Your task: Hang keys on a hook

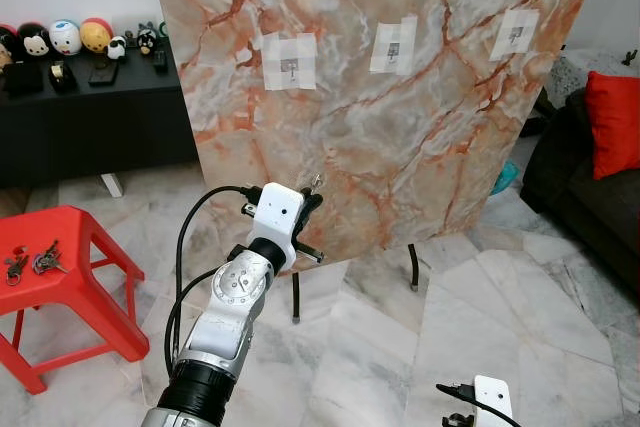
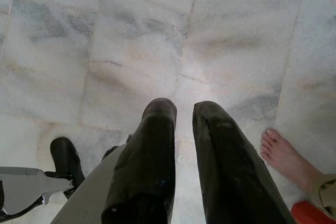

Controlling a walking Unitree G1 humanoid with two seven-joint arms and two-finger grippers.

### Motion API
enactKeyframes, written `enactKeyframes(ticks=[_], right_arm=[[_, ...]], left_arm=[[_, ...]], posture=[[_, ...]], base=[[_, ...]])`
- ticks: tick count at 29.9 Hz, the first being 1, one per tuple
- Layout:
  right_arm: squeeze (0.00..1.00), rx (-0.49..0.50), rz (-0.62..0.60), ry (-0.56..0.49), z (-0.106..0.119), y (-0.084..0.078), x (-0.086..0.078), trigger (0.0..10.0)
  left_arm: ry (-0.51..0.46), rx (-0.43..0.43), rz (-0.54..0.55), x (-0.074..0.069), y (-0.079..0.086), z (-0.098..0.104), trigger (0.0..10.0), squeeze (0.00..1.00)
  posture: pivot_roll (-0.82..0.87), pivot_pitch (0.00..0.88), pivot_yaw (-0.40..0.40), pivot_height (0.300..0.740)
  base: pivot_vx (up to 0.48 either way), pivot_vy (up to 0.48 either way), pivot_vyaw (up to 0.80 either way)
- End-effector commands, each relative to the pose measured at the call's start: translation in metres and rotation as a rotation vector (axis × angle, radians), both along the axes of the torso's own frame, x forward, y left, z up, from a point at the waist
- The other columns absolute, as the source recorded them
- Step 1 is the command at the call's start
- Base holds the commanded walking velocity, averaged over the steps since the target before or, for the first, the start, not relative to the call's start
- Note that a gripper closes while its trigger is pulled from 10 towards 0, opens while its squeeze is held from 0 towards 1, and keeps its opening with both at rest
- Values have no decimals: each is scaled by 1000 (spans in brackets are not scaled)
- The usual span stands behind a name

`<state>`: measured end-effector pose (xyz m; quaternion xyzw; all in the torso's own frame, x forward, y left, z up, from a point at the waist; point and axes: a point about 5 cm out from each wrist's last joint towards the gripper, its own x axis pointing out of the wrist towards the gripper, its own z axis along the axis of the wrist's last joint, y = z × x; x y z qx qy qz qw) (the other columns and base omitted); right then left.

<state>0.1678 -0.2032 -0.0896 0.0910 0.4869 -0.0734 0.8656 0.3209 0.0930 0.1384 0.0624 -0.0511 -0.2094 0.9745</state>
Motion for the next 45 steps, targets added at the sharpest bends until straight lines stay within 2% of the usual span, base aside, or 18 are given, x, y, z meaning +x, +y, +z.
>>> enactKeyframes(ticks=[1, 16, 45], right_arm=[[0, -5, -1, -11, 2, -2, 3, 10000], [0, -8, 18, -8, 2, -2, 3, 10000], [0, -14, 43, -3, 2, -3, 4, 10000]], left_arm=[[-29, 8, -17, 0, -6, 7, 10000, 0], [-35, 4, 4, 1, -5, 8, 10000, 0], [-38, -6, 36, 3, -2, 9, 10000, 0]], posture=[[35, 0, -67, 740], [33, 0, -69, 740], [33, 0, -73, 740]], base=[[0, 0, 0], [171, 0, 0], [318, 0, 0]])
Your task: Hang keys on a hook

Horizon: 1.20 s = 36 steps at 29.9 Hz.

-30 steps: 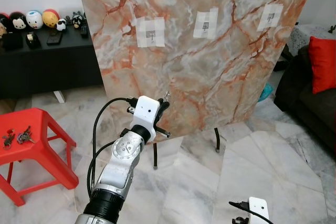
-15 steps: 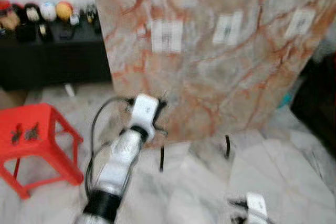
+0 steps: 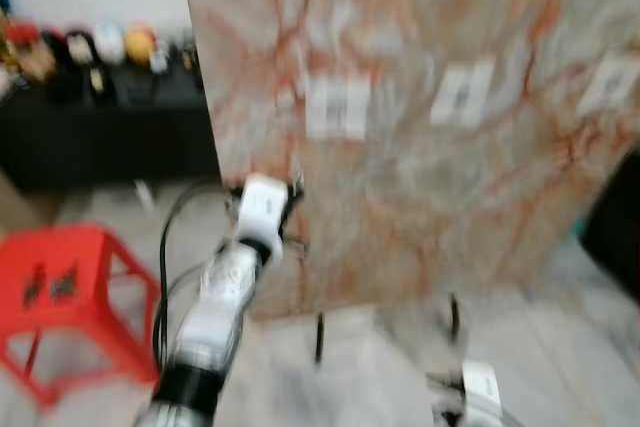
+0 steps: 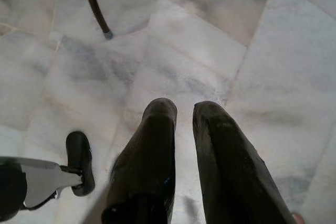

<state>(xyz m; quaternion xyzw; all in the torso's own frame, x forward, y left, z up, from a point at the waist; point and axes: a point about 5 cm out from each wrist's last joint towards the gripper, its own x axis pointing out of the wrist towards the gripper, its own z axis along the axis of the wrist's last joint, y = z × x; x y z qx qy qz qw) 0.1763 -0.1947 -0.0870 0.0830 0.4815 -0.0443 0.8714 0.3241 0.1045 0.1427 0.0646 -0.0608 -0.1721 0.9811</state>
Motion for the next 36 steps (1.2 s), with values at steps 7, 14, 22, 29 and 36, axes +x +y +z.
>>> enactKeyframes(ticks=[7, 14, 22, 29, 36], right_arm=[[0, -29, -11, 16, 0, -11, -5, 10000], [0, -31, 7, 17, 0, -11, -5, 10000], [0, -29, 19, 19, 0, -10, -4, 10000], [0, -25, 32, 22, 0, -9, -4, 10000], [0, -24, 45, 24, 0, -9, -3, 10000]], left_arm=[[-20, -3, -38, -1, -13, 5, 10000, 0], [-90, -65, -63, -6, -15, 16, 10000, 0], [-175, -138, -59, -8, -12, 30, 10000, 0], [-175, -130, -84, -11, -12, 27, 10000, 0], [-155, -104, -125, -16, -13, 22, 10000, 0]], posture=[[33, 0, -72, 740], [35, 0, -72, 740], [35, 0, -71, 740], [36, 0, -71, 740], [40, 0, -72, 740]], base=[[326, 0, 0], [234, 0, 0], [0, 0, 0], [0, 0, 0], [0, 0, 0]])
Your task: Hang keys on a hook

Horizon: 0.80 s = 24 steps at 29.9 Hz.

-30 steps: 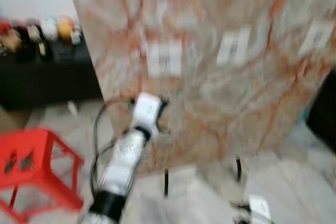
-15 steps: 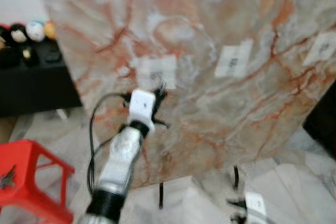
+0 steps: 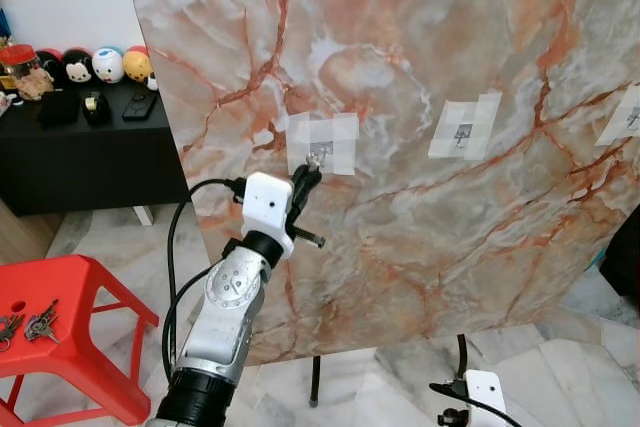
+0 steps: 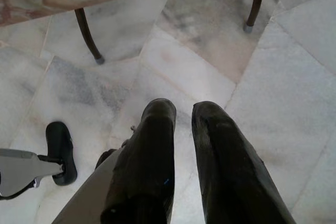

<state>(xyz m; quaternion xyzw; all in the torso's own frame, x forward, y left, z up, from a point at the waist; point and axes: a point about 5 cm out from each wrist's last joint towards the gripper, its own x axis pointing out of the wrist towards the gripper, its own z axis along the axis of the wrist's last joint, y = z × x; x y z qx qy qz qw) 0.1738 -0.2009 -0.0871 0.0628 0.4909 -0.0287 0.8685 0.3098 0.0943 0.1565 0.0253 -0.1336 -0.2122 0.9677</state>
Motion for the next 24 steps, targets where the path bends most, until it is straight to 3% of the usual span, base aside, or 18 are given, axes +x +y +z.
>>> enactKeyframes(ticks=[1, 7, 15, 24], right_arm=[[0, -5, -1, 6, 0, -3, -1, 10000], [0, -8, -2, 3, 0, -3, 0, 10000], [0, -6, -14, -12, 1, -3, 1, 10000], [0, -9, -8, -6, 1, -3, 1, 10000]], left_arm=[[-27, -2, -38, -2, -4, 7, 10000, 0], [-14, 18, -79, -4, -8, 4, 10000, 0], [-44, -11, -124, -5, -14, 13, 10000, 0], [3, 41, -173, -8, -18, 5, 10000, 0]], posture=[[40, 0, -72, 740], [40, 0, -72, 740], [38, 0, -71, 740], [39, 0, -70, 740]], base=[[0, 0, 0], [0, 0, 0], [0, 0, 0], [0, 0, 0]])
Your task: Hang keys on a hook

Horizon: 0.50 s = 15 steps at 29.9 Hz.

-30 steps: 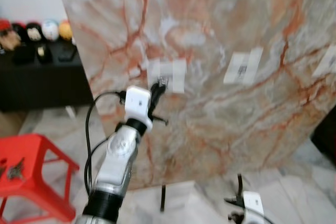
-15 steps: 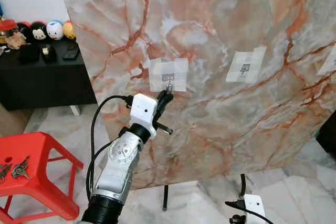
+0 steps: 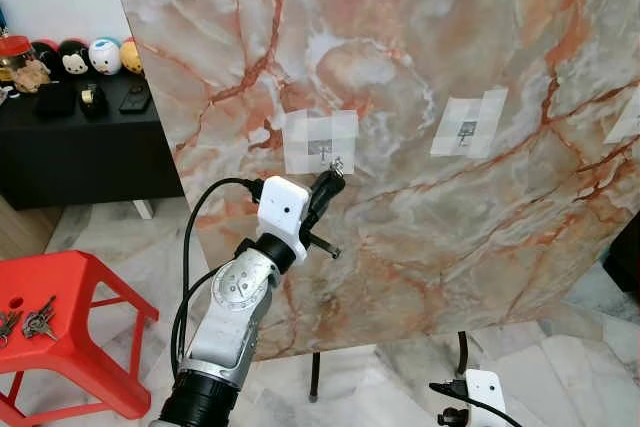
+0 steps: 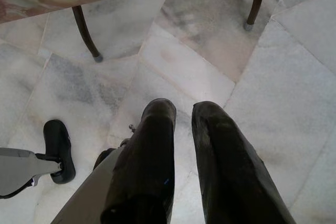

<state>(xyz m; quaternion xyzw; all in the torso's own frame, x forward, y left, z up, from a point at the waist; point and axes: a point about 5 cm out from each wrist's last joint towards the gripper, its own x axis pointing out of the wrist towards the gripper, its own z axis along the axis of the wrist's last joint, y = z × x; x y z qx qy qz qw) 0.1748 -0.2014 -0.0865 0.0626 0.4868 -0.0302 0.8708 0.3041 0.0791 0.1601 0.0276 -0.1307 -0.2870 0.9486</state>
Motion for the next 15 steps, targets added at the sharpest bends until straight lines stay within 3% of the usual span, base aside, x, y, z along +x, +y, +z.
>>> enactKeyframes(ticks=[1, 10, 15], right_arm=[[0, -7, -4, 4, 0, -2, 0, 10000], [0, -9, 2, 4, 0, -2, 0, 10000], [0, -10, 4, 5, 0, -2, 0, 10000]], left_arm=[[20, 30, -34, -4, -3, -3, 10000, 0], [85, 118, -24, -2, -1, -15, 10000, 0], [87, 118, -4, 0, -1, -13, 10000, 0]], posture=[[40, 0, -70, 740], [41, 0, -69, 740], [41, 0, -69, 740]], base=[[0, 0, 0], [0, 0, 0], [0, 0, 0]])
